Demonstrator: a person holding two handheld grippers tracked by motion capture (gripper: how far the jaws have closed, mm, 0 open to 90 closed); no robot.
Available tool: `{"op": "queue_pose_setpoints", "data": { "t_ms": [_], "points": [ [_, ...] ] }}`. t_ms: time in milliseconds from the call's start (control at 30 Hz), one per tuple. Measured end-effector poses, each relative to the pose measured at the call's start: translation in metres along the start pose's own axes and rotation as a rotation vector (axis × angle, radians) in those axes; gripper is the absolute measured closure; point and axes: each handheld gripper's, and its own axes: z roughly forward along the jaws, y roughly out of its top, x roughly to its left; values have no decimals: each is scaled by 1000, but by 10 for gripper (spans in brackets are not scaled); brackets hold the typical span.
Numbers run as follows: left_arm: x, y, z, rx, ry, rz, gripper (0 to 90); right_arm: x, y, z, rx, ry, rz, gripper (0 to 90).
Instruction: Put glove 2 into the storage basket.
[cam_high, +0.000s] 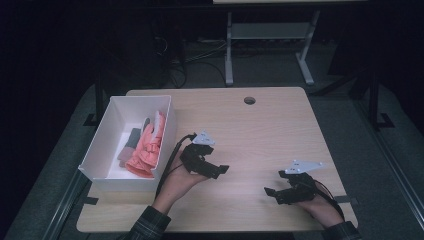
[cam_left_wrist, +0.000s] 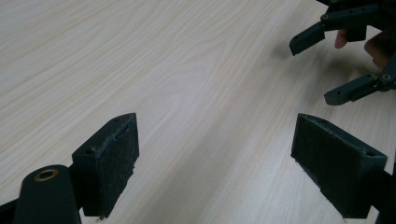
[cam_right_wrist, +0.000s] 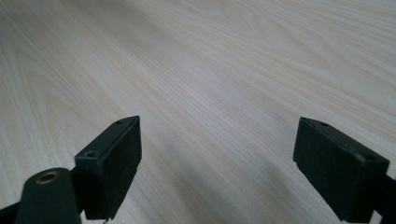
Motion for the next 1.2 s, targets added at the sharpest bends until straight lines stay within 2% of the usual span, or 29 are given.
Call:
{"op": "queue_pose_setpoints", "data": {
  "t_ms": [167,333,400,567,700,800,867,1000,1100,1167,1200],
  "points": [
    [-2,-8,5,-8,-6,24,146,0,-1,-1,-1,1,7,140],
    [-4,-20,13,-6,-18,3,146,-2,-3,-4,-3,-11,12,138],
    [-5,-25,15,8,-26,21,145,-2,-4,-5,3,-12,17,134],
    [-7,-33,18,13,-35,21,145,-1,-5,-4,8,-18,18,131],
    [-10,-42,24,52,-16,66,146,-1,-8,-5,17,-22,13,131],
    [-14,-50,33,110,-37,77,145,-2,-10,-6,21,-29,11,131],
    [-14,-51,34,125,-42,90,145,-2,-11,-6,23,-28,12,131],
    [-15,-51,37,138,-39,106,145,-2,-12,-6,30,-31,9,131],
    [-18,-52,39,133,-35,91,145,-2,-12,-6,34,-32,11,130],
    [-16,-52,39,148,-33,110,145,-1,-12,-6,32,-31,16,131],
    [-16,-52,39,147,-31,106,145,-2,-12,-6,33,-31,13,131]
  ]
}}
